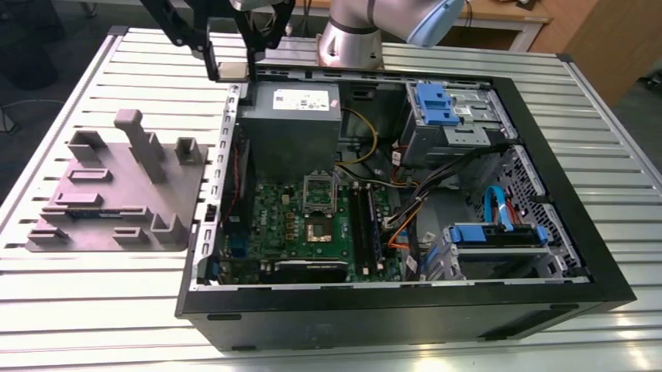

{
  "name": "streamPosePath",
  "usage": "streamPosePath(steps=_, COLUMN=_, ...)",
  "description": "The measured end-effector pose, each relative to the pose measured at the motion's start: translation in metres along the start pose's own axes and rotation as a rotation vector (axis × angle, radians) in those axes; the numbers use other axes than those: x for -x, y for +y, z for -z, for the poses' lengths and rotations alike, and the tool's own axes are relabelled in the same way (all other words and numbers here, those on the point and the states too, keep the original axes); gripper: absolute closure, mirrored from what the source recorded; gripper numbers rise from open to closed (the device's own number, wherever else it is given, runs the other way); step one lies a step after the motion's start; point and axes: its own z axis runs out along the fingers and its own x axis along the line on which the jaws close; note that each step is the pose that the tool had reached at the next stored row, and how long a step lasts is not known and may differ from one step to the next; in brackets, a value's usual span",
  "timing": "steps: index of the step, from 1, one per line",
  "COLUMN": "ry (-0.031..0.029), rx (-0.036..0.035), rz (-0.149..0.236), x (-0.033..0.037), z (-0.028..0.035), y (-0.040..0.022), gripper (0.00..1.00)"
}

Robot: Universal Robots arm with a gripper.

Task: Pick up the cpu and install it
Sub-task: 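Pick up the cpu and move it towards the insertion slot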

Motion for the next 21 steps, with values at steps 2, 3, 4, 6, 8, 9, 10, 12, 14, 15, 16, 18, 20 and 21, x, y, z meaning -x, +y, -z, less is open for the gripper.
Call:
streamPosePath(steps=2, ry=0.0001, rx=0.0, rz=0.0, x=0.0014, z=0.0, y=0.0, gripper=0.53)
streamPosePath(steps=3, ry=0.0, rx=0.0001, rz=0.0, x=0.0021, z=0.0, y=-0.0001, gripper=0.53)
streamPosePath(steps=4, ry=0.0, rx=0.0, rz=0.0, x=0.0029, z=0.0, y=-0.0001, gripper=0.53)
streamPosePath(steps=6, ry=0.0, rx=0.0001, rz=0.0, x=0.0044, z=0.0, y=-0.0001, gripper=0.53)
streamPosePath(steps=8, ry=0.0, rx=0.0, rz=0.0, x=0.0059, z=0.0, y=-0.0002, gripper=0.53)
streamPosePath(steps=9, ry=0.0, rx=0.0, rz=0.0, x=0.0068, z=0.0, y=-0.0002, gripper=0.53)
streamPosePath(steps=10, ry=0.0, rx=0.0, rz=0.0, x=0.0078, z=0.0, y=-0.0002, gripper=0.53)
streamPosePath(steps=12, ry=0.0, rx=0.0, rz=0.0, x=0.0101, z=0.0, y=-0.0003, gripper=0.53)
streamPosePath(steps=14, ry=0.0, rx=0.0, rz=0.0, x=0.0128, z=0.0, y=-0.0004, gripper=0.53)
streamPosePath(steps=15, ry=0.0, rx=0.0, rz=0.0, x=0.0143, z=0.0, y=-0.0004, gripper=0.53)
streamPosePath(steps=16, ry=0.0, rx=0.0, rz=0.0, x=0.0157, z=0.0, y=-0.0005, gripper=0.53)
streamPosePath(steps=18, ry=0.0001, rx=0.0, rz=0.0, x=0.0185, z=0.0, y=-0.0006, gripper=0.53)
streamPosePath(steps=20, ry=0.0, rx=0.0, rz=0.0, x=0.0215, z=0.0, y=-0.0007, gripper=0.53)
streamPosePath(steps=21, ry=0.0, rx=0.0, rz=0.0, x=0.023, z=0.0, y=-0.0007, gripper=0.53)
